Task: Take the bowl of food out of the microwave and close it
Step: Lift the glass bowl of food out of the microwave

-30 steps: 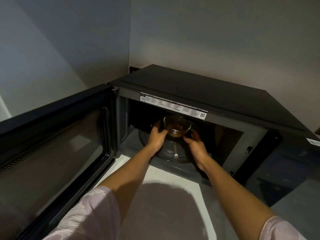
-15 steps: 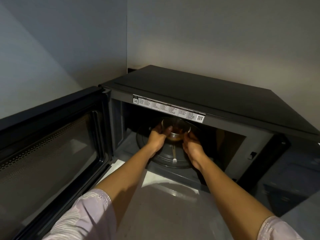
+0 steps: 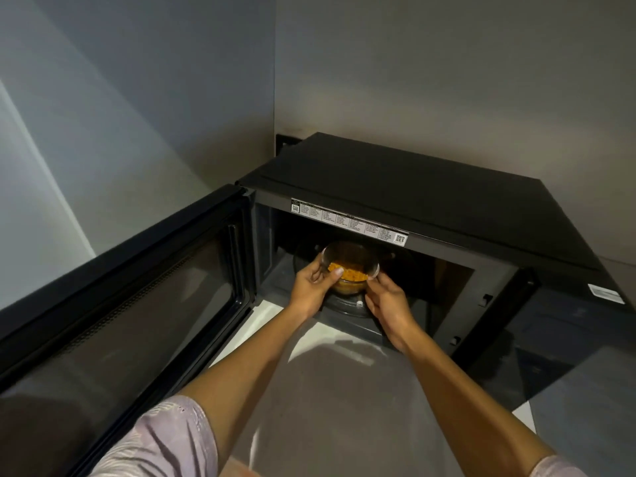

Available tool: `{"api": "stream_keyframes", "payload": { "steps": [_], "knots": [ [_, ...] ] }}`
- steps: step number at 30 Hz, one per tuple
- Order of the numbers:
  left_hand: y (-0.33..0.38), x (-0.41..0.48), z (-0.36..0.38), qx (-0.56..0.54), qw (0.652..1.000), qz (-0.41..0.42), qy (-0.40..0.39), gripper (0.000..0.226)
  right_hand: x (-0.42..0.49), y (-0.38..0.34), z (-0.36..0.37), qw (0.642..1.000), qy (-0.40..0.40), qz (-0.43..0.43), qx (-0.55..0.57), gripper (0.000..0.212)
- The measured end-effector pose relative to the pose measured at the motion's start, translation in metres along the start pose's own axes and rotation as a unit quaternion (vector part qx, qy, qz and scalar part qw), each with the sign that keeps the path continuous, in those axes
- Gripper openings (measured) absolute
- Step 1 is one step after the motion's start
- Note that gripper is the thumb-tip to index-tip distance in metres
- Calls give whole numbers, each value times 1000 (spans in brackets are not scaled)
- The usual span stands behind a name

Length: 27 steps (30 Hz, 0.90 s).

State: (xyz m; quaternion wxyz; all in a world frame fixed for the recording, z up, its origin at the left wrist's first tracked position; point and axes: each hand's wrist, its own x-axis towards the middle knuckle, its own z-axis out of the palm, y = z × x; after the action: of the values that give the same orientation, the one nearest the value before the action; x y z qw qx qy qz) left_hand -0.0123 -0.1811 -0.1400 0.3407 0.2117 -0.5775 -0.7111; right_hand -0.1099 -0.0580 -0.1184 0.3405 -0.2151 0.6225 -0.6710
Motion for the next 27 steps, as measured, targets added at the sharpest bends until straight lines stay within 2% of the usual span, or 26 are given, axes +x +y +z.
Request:
{"api": "stream_keyframes", "payload": {
  "steps": [7,13,17,21,23,27],
  "knots": [
    [35,-66,-8,-24,1000,-1,-5,49,-56,-4,10,1000,-15,7,22,46],
    [44,-122,-7,-33,998,-20,-42,47,-125,0,5,999,-21,-21,24,40],
    [37,-150,0,-52,994,-26,-92,47,-153,22,-8,992,87,23,84,35],
    [18,-170,10,17,996,-12,-89,46,-179,37,-29,980,159,57,109,32],
    [4,-176,20,30,995,-52,-76,49,-194,40,-39,975,192,47,103,31],
    [-16,-188,45,29,988,-102,-110,52,-223,47,-59,969,234,22,78,38]
  ]
}}
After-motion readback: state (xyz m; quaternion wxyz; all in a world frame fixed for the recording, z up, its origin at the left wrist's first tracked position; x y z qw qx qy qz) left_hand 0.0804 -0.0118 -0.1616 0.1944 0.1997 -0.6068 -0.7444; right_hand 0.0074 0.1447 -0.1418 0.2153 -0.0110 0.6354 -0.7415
